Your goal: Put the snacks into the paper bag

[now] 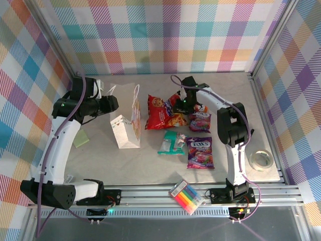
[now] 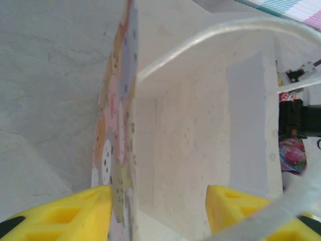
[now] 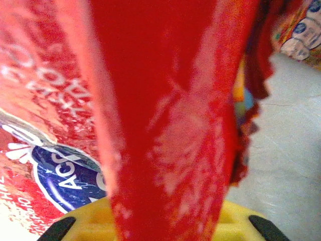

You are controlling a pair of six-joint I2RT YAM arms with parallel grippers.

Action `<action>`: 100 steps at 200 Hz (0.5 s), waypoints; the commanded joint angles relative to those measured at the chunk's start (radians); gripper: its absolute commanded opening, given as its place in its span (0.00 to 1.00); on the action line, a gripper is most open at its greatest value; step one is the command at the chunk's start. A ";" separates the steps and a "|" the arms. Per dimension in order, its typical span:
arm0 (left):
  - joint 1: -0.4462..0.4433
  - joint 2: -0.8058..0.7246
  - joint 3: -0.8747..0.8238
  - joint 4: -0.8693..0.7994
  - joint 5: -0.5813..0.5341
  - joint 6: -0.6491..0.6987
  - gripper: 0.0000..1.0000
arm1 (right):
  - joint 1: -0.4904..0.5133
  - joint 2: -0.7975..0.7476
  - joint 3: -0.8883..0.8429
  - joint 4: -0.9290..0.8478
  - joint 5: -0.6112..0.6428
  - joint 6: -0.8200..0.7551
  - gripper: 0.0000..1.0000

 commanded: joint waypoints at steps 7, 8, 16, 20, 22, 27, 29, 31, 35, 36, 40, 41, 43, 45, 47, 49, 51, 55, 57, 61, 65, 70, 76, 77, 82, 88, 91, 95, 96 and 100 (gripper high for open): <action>0.016 -0.025 0.031 0.013 -0.111 -0.047 0.52 | 0.010 -0.086 0.064 -0.048 0.032 -0.027 0.00; 0.017 -0.024 0.032 0.013 -0.114 -0.048 0.52 | 0.011 -0.087 0.064 -0.050 0.033 -0.027 0.00; 0.016 -0.022 0.038 0.015 -0.135 -0.050 0.52 | 0.011 -0.094 0.073 -0.057 0.040 -0.030 0.00; 0.016 -0.020 0.040 0.016 -0.141 -0.049 0.51 | 0.013 -0.098 0.077 -0.062 0.043 -0.032 0.00; 0.017 -0.019 0.041 0.017 -0.144 -0.049 0.51 | 0.013 -0.100 0.078 -0.064 0.044 -0.033 0.00; 0.016 -0.018 0.044 0.021 -0.148 -0.048 0.51 | 0.013 -0.107 0.083 -0.068 0.048 -0.037 0.00; 0.016 -0.018 0.045 0.022 -0.148 -0.047 0.51 | 0.013 -0.109 0.084 -0.070 0.050 -0.037 0.00; 0.017 -0.016 0.047 0.024 -0.148 -0.046 0.51 | 0.014 -0.110 0.087 -0.072 0.051 -0.038 0.00; 0.015 -0.017 0.048 0.028 -0.148 -0.045 0.51 | 0.014 -0.116 0.088 -0.075 0.055 -0.040 0.00; 0.016 -0.016 0.048 0.029 -0.147 -0.044 0.51 | 0.014 -0.117 0.089 -0.076 0.055 -0.041 0.00; 0.017 -0.016 0.049 0.033 -0.144 -0.044 0.50 | 0.016 -0.124 0.091 -0.078 0.062 -0.044 0.00; 0.017 -0.015 0.050 0.034 -0.143 -0.044 0.50 | 0.016 -0.125 0.091 -0.079 0.062 -0.044 0.00; 0.017 -0.014 0.051 0.036 -0.140 -0.044 0.50 | 0.016 -0.128 0.091 -0.080 0.064 -0.045 0.00; 0.017 -0.013 0.051 0.038 -0.137 -0.043 0.50 | 0.016 -0.132 0.092 -0.080 0.066 -0.046 0.00; 0.017 -0.013 0.053 0.040 -0.133 -0.043 0.50 | 0.015 -0.134 0.092 -0.081 0.069 -0.047 0.00; 0.017 -0.012 0.053 0.042 -0.131 -0.042 0.50 | 0.016 -0.137 0.093 -0.082 0.073 -0.048 0.00; 0.017 -0.012 0.054 0.044 -0.128 -0.042 0.50 | 0.017 -0.141 0.093 -0.082 0.074 -0.049 0.00; 0.017 -0.010 0.056 0.047 -0.121 -0.044 0.50 | 0.018 -0.148 0.092 -0.083 0.080 -0.050 0.00; 0.017 -0.010 0.056 0.049 -0.117 -0.044 0.50 | 0.018 -0.151 0.093 -0.084 0.082 -0.053 0.00; 0.015 -0.008 0.058 0.052 -0.113 -0.044 0.49 | 0.019 -0.157 0.093 -0.085 0.088 -0.054 0.00; 0.016 -0.007 0.061 0.055 -0.108 -0.044 0.49 | 0.019 -0.163 0.093 -0.086 0.093 -0.055 0.00; 0.016 -0.005 0.062 0.057 -0.105 -0.046 0.49 | 0.020 -0.171 0.093 -0.087 0.099 -0.057 0.00; 0.016 -0.003 0.065 0.060 -0.105 -0.047 0.49 | 0.021 -0.180 0.093 -0.089 0.105 -0.060 0.00; 0.016 -0.003 0.064 0.060 -0.105 -0.046 0.49 | 0.021 -0.180 0.093 -0.090 0.107 -0.061 0.00; 0.017 -0.001 0.065 0.062 -0.106 -0.047 0.49 | 0.022 -0.187 0.092 -0.089 0.111 -0.061 0.00; 0.016 0.001 0.065 0.063 -0.108 -0.047 0.49 | 0.023 -0.197 0.094 -0.091 0.116 -0.063 0.00; 0.017 0.002 0.065 0.065 -0.110 -0.047 0.48 | 0.025 -0.201 0.094 -0.093 0.118 -0.064 0.00; 0.016 0.003 0.065 0.066 -0.111 -0.047 0.48 | 0.025 -0.205 0.095 -0.093 0.119 -0.065 0.00; 0.016 0.004 0.065 0.066 -0.111 -0.047 0.48 | 0.026 -0.207 0.096 -0.094 0.119 -0.065 0.00; 0.016 0.005 0.064 0.068 -0.112 -0.046 0.48 | 0.026 -0.213 0.096 -0.094 0.121 -0.066 0.00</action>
